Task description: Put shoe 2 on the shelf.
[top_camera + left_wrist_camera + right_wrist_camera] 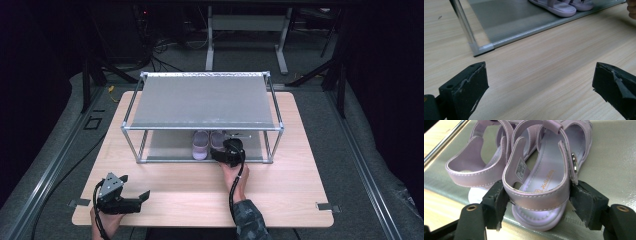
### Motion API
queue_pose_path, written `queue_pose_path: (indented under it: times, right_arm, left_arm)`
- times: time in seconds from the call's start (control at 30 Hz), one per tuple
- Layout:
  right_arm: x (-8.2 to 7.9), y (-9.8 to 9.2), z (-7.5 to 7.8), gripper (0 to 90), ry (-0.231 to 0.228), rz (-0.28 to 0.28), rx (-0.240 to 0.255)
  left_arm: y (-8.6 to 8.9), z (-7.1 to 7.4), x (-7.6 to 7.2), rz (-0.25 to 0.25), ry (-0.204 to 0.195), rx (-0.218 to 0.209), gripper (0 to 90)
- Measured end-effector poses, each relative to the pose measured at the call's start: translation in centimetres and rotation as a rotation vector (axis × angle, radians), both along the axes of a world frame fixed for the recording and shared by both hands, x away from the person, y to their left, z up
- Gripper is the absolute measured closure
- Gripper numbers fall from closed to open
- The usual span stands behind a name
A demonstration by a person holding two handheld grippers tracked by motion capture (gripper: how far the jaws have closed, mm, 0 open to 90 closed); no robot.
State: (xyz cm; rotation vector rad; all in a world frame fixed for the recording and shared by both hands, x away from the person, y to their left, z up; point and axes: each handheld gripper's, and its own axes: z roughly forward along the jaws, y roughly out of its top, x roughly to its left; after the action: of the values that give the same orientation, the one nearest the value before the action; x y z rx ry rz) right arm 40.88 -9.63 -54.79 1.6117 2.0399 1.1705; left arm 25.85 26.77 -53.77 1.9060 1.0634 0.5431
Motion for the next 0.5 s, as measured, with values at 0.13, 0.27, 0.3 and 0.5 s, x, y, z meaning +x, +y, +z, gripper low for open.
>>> queue_pose_path:
  times: [0.13,0.27,0.3,0.5]
  right_arm:
    - [0.0,-0.3,0.1,30.4,-0.008,0.017,-0.017]
    - [-0.5,-0.4,0.4,26.7,-0.027,0.054,-0.016]
    - [-0.7,-0.3,0.5,25.9,-0.025,0.048,-0.019]
    - [-2.1,-0.2,1.3,21.1,-0.049,0.052,-0.059]
  left_arm:
    - [-0.1,-0.1,0.1,-0.001,0.002,0.009,0.0]
    - [0.0,-0.1,0.0,0.003,0.006,0.012,0.0]
    - [0.0,0.0,0.0,0.003,0.007,0.017,0.0]
    - [0.1,0.2,0.0,0.007,0.000,0.023,0.0]
